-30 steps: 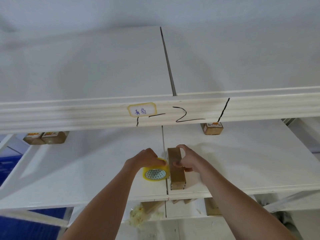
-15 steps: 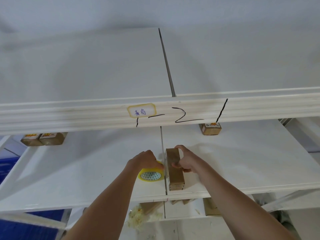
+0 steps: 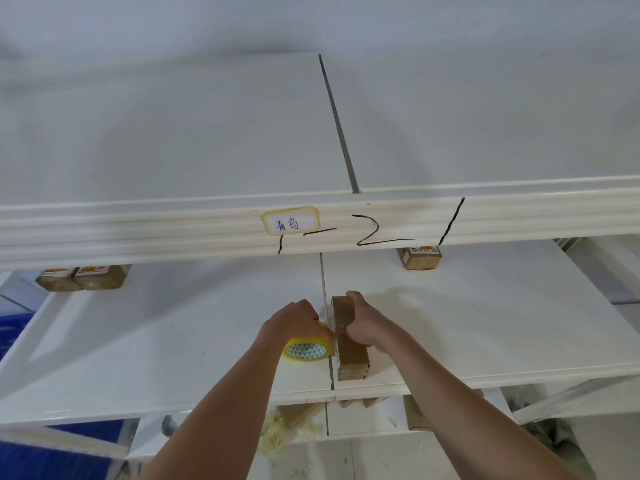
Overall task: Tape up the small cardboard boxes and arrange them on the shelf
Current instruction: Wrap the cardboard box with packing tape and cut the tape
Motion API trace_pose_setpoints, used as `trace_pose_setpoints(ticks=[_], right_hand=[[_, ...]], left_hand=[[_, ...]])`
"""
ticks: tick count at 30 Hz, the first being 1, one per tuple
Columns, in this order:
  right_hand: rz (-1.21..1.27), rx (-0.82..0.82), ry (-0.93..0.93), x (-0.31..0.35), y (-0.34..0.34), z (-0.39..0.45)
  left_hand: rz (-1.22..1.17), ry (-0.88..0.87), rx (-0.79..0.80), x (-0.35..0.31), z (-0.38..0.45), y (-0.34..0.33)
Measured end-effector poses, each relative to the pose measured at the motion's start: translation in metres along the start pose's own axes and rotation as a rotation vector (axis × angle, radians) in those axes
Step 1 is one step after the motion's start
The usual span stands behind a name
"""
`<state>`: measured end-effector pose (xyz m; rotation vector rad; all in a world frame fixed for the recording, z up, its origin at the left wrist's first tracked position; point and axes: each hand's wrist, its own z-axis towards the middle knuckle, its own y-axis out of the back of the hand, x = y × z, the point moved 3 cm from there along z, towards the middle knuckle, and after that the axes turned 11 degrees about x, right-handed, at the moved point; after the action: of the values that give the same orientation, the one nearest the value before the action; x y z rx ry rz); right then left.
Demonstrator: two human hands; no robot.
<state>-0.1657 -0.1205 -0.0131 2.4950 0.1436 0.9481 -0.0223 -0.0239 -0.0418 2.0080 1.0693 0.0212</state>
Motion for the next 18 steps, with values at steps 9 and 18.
trace_pose_setpoints(ticks=[9,18], right_hand=[[-0.004,-0.074,-0.077,0.010,-0.007,0.003],[-0.063,-0.160,-0.100,0.017,-0.009,0.005]], left_hand=[[-0.028,-0.039,-0.002,-0.001,-0.001,0.000],[-0.052,-0.069,0.011,0.006,0.001,0.000]])
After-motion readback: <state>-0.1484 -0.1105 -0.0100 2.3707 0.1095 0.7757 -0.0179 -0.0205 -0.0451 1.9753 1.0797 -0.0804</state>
